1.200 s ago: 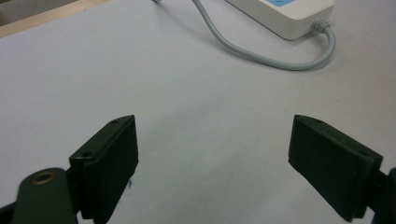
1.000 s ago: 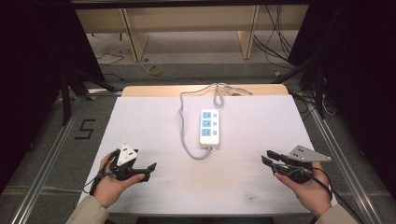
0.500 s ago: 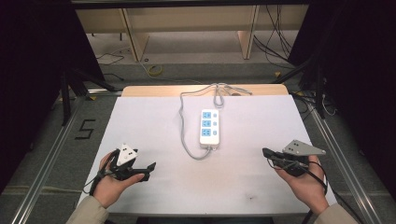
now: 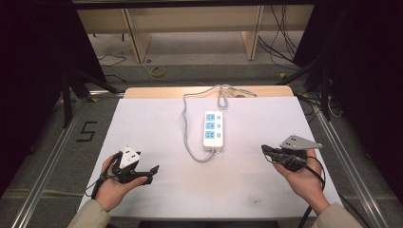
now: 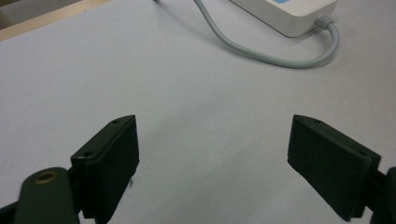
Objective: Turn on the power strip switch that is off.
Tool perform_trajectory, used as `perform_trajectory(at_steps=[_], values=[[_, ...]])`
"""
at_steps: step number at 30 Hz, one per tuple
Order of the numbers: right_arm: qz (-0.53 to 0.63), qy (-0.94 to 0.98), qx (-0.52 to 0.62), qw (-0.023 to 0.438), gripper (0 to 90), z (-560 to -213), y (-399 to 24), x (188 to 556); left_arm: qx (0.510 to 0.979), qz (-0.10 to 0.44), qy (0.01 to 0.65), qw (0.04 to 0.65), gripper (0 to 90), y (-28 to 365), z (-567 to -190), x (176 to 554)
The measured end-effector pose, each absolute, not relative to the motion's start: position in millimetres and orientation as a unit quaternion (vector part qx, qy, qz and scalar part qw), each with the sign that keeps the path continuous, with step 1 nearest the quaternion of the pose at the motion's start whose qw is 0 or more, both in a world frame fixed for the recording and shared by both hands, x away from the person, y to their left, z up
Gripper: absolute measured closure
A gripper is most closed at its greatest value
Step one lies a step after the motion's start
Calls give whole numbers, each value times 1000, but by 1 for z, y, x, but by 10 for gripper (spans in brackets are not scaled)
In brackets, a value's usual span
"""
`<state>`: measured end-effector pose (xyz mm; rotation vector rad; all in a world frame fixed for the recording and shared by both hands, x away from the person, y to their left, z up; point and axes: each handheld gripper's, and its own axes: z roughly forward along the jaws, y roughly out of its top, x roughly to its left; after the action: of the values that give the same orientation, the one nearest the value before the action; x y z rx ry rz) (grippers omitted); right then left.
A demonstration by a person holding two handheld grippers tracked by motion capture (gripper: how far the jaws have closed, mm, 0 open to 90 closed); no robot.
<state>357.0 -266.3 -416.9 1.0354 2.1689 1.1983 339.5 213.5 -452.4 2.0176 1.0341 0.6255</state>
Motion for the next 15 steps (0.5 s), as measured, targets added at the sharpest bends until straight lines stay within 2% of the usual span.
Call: perform_trajectory(at_steps=[15], values=[[432, 789, 376, 220, 900, -412, -252, 377, 794, 248, 403, 382, 161, 213, -453, 340]])
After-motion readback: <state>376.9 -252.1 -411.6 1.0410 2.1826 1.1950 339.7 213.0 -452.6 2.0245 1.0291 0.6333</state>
